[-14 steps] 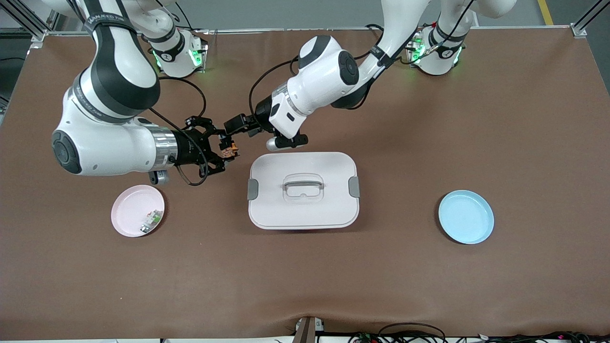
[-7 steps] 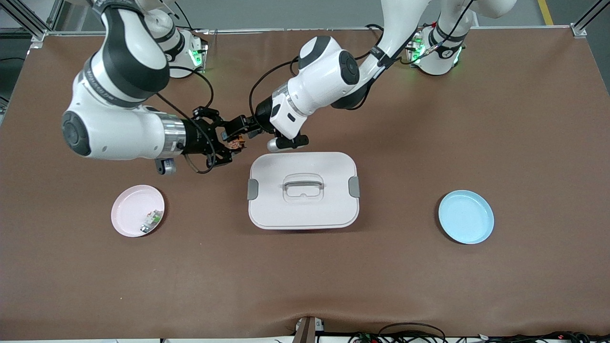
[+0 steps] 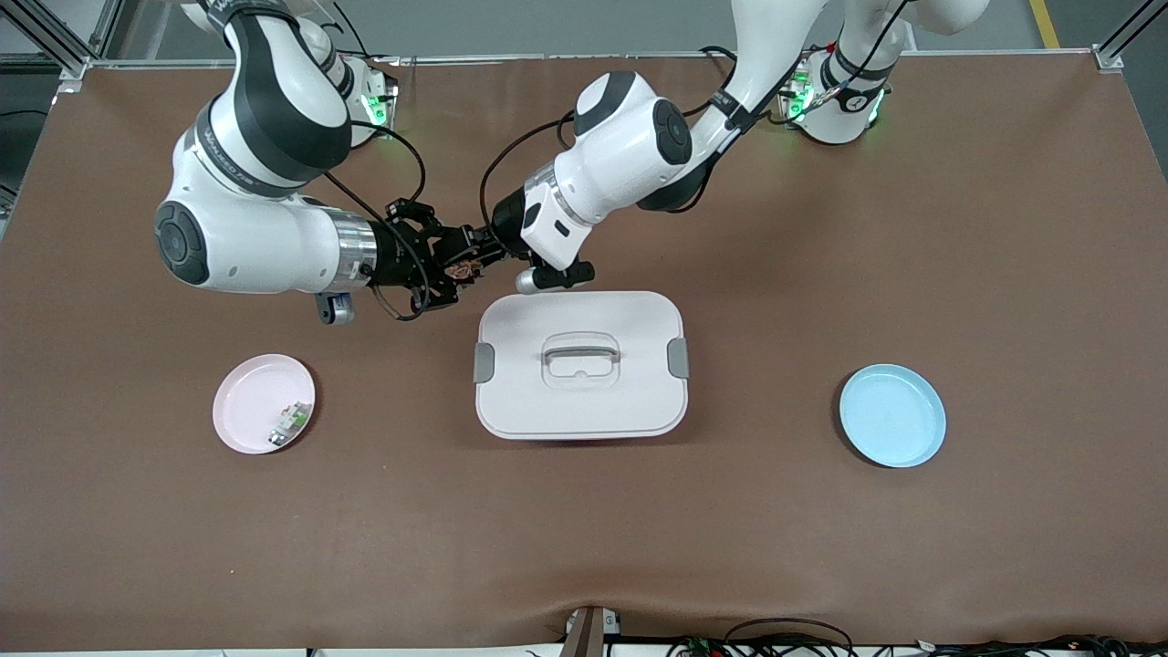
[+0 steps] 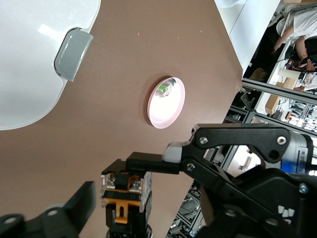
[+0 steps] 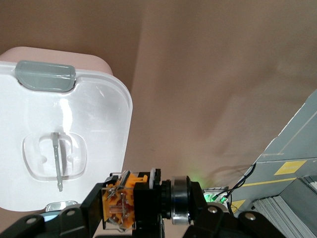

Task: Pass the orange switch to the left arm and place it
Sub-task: 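Grasp the switch with the left gripper beside the right gripper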

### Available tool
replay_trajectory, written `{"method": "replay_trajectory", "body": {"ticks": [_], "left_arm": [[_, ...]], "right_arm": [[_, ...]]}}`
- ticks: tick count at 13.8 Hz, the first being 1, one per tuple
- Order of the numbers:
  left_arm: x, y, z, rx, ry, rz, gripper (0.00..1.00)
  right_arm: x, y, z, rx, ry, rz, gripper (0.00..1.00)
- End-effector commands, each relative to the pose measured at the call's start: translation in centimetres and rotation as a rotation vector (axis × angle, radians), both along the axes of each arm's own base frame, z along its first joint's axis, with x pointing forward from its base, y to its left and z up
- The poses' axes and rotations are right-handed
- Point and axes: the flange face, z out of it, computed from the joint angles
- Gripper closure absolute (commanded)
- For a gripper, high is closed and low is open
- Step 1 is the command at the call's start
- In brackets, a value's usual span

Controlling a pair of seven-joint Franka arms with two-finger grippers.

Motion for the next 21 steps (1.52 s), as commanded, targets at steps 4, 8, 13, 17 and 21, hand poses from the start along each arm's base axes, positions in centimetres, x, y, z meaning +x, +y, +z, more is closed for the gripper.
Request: {"method": "replay_trajectory", "body": {"ticks": [4, 8, 13, 17, 21], "left_arm": [[-0.47, -0.4, 0.11, 0.005, -0.003, 0.007, 0.7], [-0.58, -0.5, 0.11, 0.008, -0.008, 0.002, 1.0], [-0.47, -0.37, 0.32, 0.009, -0.016, 0.0, 1.0], [-0.46, -0.41, 0.43, 0.034, -0.052, -0.022, 1.0], [-0.19, -0.16, 0.48, 0.038, -0.054, -0.024, 1.0]], "right_arm": [[-0.73, -0.16, 0.83, 0.01, -0.013, -0.012, 1.0], [-0.66, -0.14, 0.76, 0.011, -0.015, -0.015, 1.0], [-0.58, -0.12, 0.75, 0.01, -0.016, -0.019, 1.0], [-0.67, -0.16, 0.85, 0.003, -0.011, -0.017, 0.0], [-0.56, -0.91, 0.97, 0.02, -0.12, 0.17, 0.0]]}}
